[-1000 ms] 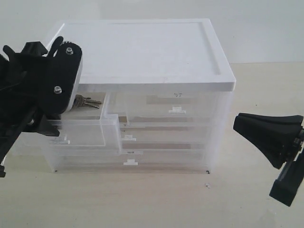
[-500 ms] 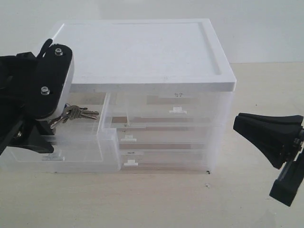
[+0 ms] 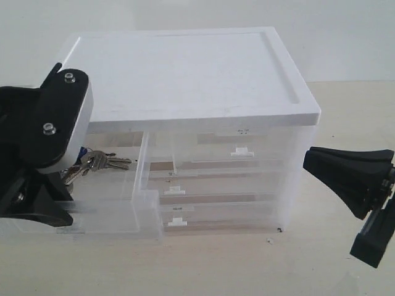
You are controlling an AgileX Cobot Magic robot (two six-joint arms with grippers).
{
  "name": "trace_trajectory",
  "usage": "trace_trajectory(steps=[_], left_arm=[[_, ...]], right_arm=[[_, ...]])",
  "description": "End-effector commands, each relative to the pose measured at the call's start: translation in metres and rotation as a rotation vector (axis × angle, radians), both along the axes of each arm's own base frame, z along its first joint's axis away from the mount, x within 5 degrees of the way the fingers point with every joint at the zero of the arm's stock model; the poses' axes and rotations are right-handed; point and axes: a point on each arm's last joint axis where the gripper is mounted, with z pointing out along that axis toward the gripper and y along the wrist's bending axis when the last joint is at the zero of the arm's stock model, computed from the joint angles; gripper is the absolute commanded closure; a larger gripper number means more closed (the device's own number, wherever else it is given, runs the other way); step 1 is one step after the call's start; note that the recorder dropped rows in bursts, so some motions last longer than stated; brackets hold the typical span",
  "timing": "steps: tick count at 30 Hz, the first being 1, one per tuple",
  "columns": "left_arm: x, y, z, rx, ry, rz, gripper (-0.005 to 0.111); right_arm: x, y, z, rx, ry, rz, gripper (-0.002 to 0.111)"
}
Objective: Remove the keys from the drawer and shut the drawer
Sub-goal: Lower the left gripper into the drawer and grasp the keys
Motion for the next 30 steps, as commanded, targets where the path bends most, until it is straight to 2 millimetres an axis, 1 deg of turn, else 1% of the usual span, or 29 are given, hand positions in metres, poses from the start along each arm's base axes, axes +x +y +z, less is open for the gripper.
trace_trajectory(steps=[1, 3, 5, 8, 12, 14, 15, 16, 18, 21, 22, 24, 26, 27, 28, 30], left_arm=[[-0.008, -0.003, -0.006, -0.04, 0.048, -0.023, 0.102], [-0.011, -0.007, -0.004, -0.09, 0.075, -0.013, 0.102], [-0.011, -0.009, -0.003, -0.114, 0.076, -0.008, 0.097], [-0.009, -0.008, -0.004, -0.102, 0.055, -0.01, 0.084], [-0.007, -0.005, -0.003, -0.06, 0.027, -0.02, 0.063], [-0.007, -0.003, -0.001, -0.058, 0.0, -0.022, 0.056], [-0.008, -0.002, 0.002, -0.07, -0.014, -0.021, 0.054], [-0.01, 0.0, 0.005, -0.08, -0.027, -0.021, 0.054], [-0.014, 0.002, 0.019, -0.138, -0.086, -0.018, 0.054], [-0.023, 0.007, 0.043, -0.288, -0.192, 0.011, 0.054], [-0.025, 0.008, 0.05, -0.349, -0.227, 0.055, 0.055], [-0.023, 0.01, 0.055, -0.401, -0.239, 0.162, 0.057], [-0.016, 0.012, 0.051, -0.373, -0.234, 0.252, 0.062], [-0.011, 0.012, 0.046, -0.346, -0.226, 0.297, 0.065], [-0.001, 0.008, 0.037, -0.305, -0.196, 0.37, 0.068], [0.012, -0.002, 0.021, -0.26, -0.143, 0.408, 0.064]], right_arm=[[0.001, 0.0, 0.001, 0.006, -0.003, -0.001, 0.108], [0.001, 0.0, 0.001, 0.006, -0.003, -0.001, 0.108], [0.001, 0.0, 0.001, 0.008, -0.004, 0.0, 0.108], [0.001, 0.0, 0.002, 0.009, -0.004, -0.001, 0.108], [0.001, 0.0, 0.002, 0.009, -0.004, -0.001, 0.108], [0.001, 0.0, 0.002, 0.009, -0.004, -0.001, 0.108], [0.001, 0.0, 0.002, 0.009, -0.004, -0.001, 0.108], [0.001, 0.0, 0.002, 0.009, -0.004, -0.001, 0.108], [0.001, 0.0, 0.002, 0.009, -0.004, -0.001, 0.108], [0.001, 0.0, 0.002, 0.009, -0.004, -0.001, 0.108], [0.001, 0.0, 0.002, 0.009, -0.004, -0.001, 0.108], [0.001, 0.0, 0.002, 0.009, -0.004, -0.001, 0.108], [0.001, 0.0, 0.002, 0.009, -0.004, -0.001, 0.108], [0.001, 0.0, 0.002, 0.009, -0.004, -0.001, 0.108], [0.001, 0.0, 0.002, 0.012, -0.001, -0.001, 0.108], [0.001, 0.0, 0.002, 0.012, -0.001, -0.001, 0.108]])
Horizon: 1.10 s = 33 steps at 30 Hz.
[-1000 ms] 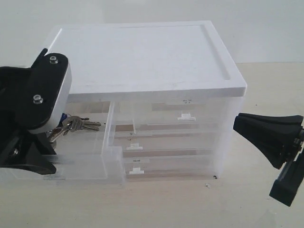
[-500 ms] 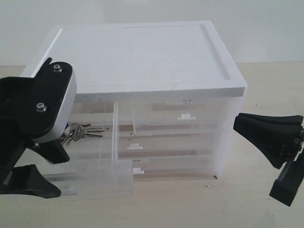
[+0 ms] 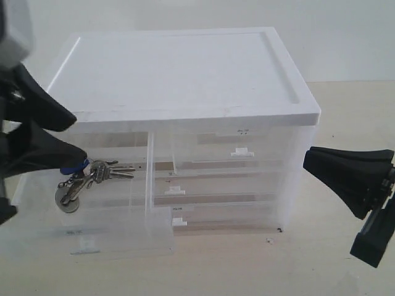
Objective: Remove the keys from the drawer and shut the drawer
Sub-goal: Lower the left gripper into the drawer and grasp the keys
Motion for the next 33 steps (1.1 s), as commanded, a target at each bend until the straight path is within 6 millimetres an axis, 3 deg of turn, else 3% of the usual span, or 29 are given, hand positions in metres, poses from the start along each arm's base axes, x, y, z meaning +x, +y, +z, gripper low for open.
trace_trajectory(steps=[1, 6, 10, 18, 22, 26, 27, 33], left_arm=[[0.024, -0.017, -0.028, 0.042, 0.118, 0.106, 0.058], [0.046, -0.021, -0.05, 0.116, 0.139, 0.246, 0.055], [0.055, -0.028, -0.067, 0.16, 0.178, 0.248, 0.055], [0.063, -0.031, -0.075, 0.176, 0.16, 0.274, 0.056], [0.063, -0.031, -0.074, 0.172, 0.157, 0.27, 0.065], [0.057, -0.033, -0.073, 0.168, 0.195, 0.209, 0.099], [0.055, -0.034, -0.073, 0.173, 0.208, 0.188, 0.102], [0.044, -0.036, -0.066, 0.171, 0.212, 0.095, 0.102]], right_arm=[[0.001, 0.0, 0.002, 0.009, -0.004, -0.001, 0.108], [0.001, 0.0, 0.002, 0.012, -0.006, 0.001, 0.108], [0.001, 0.001, 0.002, 0.014, -0.008, 0.003, 0.108], [0.0, 0.001, 0.002, 0.013, -0.008, 0.005, 0.108], [0.0, 0.001, 0.002, 0.013, -0.008, 0.005, 0.108], [0.0, 0.001, 0.002, 0.013, -0.008, 0.005, 0.108], [0.0, 0.001, 0.002, 0.013, -0.008, 0.005, 0.108], [0.0, 0.001, 0.002, 0.013, -0.008, 0.005, 0.108]])
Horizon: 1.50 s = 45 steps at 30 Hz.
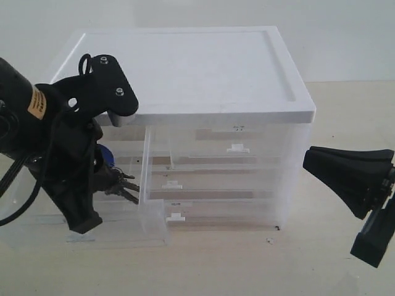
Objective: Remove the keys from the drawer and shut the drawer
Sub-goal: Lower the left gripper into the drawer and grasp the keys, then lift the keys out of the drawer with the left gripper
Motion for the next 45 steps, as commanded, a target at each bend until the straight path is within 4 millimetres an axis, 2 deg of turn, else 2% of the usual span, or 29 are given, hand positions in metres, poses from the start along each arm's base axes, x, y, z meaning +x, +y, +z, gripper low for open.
trace_trajectory(steps=[1, 8, 12, 13, 15, 16, 18, 21, 23, 28, 30, 33, 34, 35, 38, 45], left_arm=[[-0.013, -0.001, 0.012, -0.017, -0.021, -0.068, 0.102], [-0.032, 0.016, 0.048, -0.084, -0.158, -0.085, 0.102], [-0.033, 0.016, 0.052, -0.125, -0.161, -0.043, 0.102], [-0.031, 0.014, 0.048, -0.133, -0.134, -0.001, 0.094], [-0.025, 0.009, 0.038, -0.12, -0.099, 0.022, 0.07], [-0.021, 0.005, 0.032, -0.116, -0.079, 0.042, 0.052], [-0.014, -0.001, 0.025, -0.133, -0.069, 0.074, 0.047], [-0.007, -0.007, 0.013, -0.114, -0.042, 0.083, 0.048], [-0.001, -0.013, -0.002, -0.082, 0.009, 0.116, 0.048], [0.007, -0.014, -0.013, -0.035, 0.0, 0.134, 0.049], [0.009, -0.013, -0.014, -0.011, -0.019, 0.132, 0.06], [0.009, -0.012, -0.015, 0.003, -0.022, 0.125, 0.089], [0.009, -0.012, -0.014, 0.004, -0.025, 0.12, 0.099], [0.009, -0.012, -0.013, 0.008, -0.03, 0.105, 0.102], [0.009, -0.012, -0.006, -0.009, -0.05, 0.101, 0.102], [0.005, -0.009, 0.03, -0.059, -0.106, 0.108, 0.102]], right_arm=[[0.001, 0.001, 0.002, 0.011, -0.008, 0.004, 0.108], [0.001, 0.001, 0.002, 0.011, -0.008, 0.004, 0.108], [0.001, 0.001, 0.002, 0.011, -0.008, 0.004, 0.108], [0.001, 0.001, 0.002, 0.011, -0.008, 0.004, 0.108], [0.001, 0.001, 0.002, 0.011, -0.008, 0.004, 0.108], [0.001, 0.001, 0.002, 0.011, -0.008, 0.004, 0.108], [0.001, 0.0, 0.002, 0.009, -0.007, 0.003, 0.108], [0.001, 0.0, 0.002, 0.01, -0.005, 0.002, 0.108], [0.001, 0.0, 0.002, 0.01, -0.005, 0.002, 0.108], [0.001, 0.001, 0.002, 0.013, -0.005, 0.003, 0.108], [0.001, 0.001, 0.002, 0.013, -0.005, 0.003, 0.108], [0.001, 0.001, 0.002, 0.013, -0.005, 0.003, 0.108], [0.001, 0.001, 0.002, 0.013, -0.005, 0.003, 0.108], [0.001, 0.001, 0.002, 0.013, -0.005, 0.003, 0.108], [0.001, 0.001, 0.002, 0.014, -0.006, 0.004, 0.108], [0.001, 0.001, 0.002, 0.014, -0.006, 0.004, 0.108]])
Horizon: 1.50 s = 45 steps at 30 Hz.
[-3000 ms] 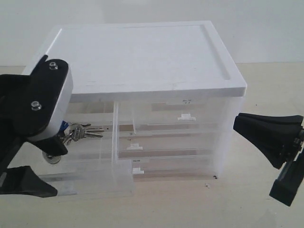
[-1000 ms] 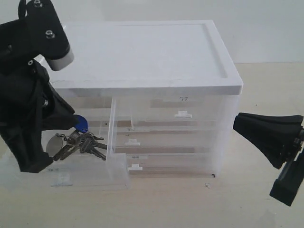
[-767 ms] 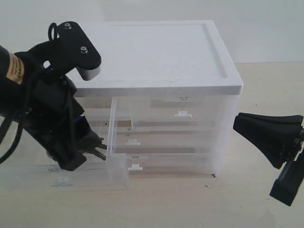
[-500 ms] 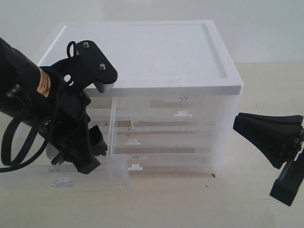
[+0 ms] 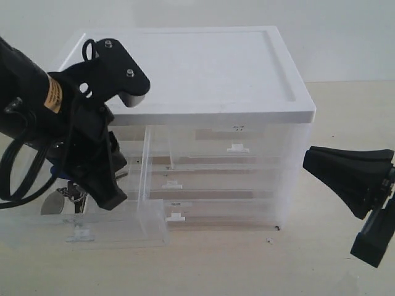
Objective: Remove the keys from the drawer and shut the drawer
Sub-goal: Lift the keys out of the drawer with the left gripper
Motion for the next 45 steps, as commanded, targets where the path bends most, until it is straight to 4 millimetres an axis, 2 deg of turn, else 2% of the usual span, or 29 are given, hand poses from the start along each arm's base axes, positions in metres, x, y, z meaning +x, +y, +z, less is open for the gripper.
trace_trajectory(steps=[1, 4, 8, 10, 14, 15, 16, 21, 31, 32, 33, 34, 36, 41, 45], left_arm=[[-0.004, 0.002, 0.026, -0.023, -0.042, -0.006, 0.102], [-0.007, 0.005, 0.033, -0.028, -0.05, -0.004, 0.102], [-0.013, 0.012, 0.029, 0.046, 0.027, 0.008, 0.1], [-0.015, 0.014, 0.027, 0.075, 0.057, 0.015, 0.09], [-0.014, 0.013, 0.027, 0.071, 0.054, 0.01, 0.046], [-0.014, 0.013, 0.025, 0.074, 0.06, 0.011, 0.038], [-0.013, 0.012, 0.023, 0.084, 0.072, 0.012, 0.036], [-0.005, 0.004, 0.007, 0.116, 0.112, 0.013, 0.05], [0.005, -0.005, -0.022, 0.188, 0.202, 0.016, 0.052], [0.005, -0.005, -0.023, 0.191, 0.202, 0.015, 0.055], [0.006, -0.005, -0.023, 0.195, 0.2, 0.018, 0.063], [0.007, -0.005, -0.023, 0.201, 0.191, 0.017, 0.079], [0.008, -0.002, -0.02, 0.224, 0.156, 0.006, 0.101], [0.002, 0.004, 0.005, 0.153, 0.06, -0.012, 0.102], [-0.005, 0.01, 0.044, 0.062, -0.048, -0.011, 0.102]], right_arm=[[0.001, 0.001, 0.002, 0.012, -0.007, 0.005, 0.108], [0.001, 0.001, 0.002, 0.012, -0.007, 0.005, 0.108], [0.001, 0.001, 0.002, 0.012, -0.007, 0.005, 0.108], [0.001, 0.001, 0.002, 0.012, -0.007, 0.005, 0.108], [0.001, 0.001, 0.002, 0.012, -0.007, 0.005, 0.108], [0.001, 0.001, 0.002, 0.012, -0.007, 0.005, 0.108], [0.001, 0.001, 0.002, 0.012, -0.007, 0.005, 0.108], [0.001, 0.001, 0.002, 0.012, -0.007, 0.005, 0.108], [0.001, 0.001, 0.002, 0.014, -0.005, 0.004, 0.108], [0.001, 0.001, 0.002, 0.014, -0.005, 0.004, 0.108], [0.001, 0.001, 0.002, 0.014, -0.005, 0.004, 0.108], [0.001, 0.001, 0.002, 0.014, -0.005, 0.004, 0.108], [0.0, 0.001, 0.002, 0.017, -0.007, 0.007, 0.108], [0.0, 0.001, 0.002, 0.018, -0.006, 0.007, 0.108], [0.0, 0.001, 0.002, 0.018, -0.006, 0.007, 0.108]])
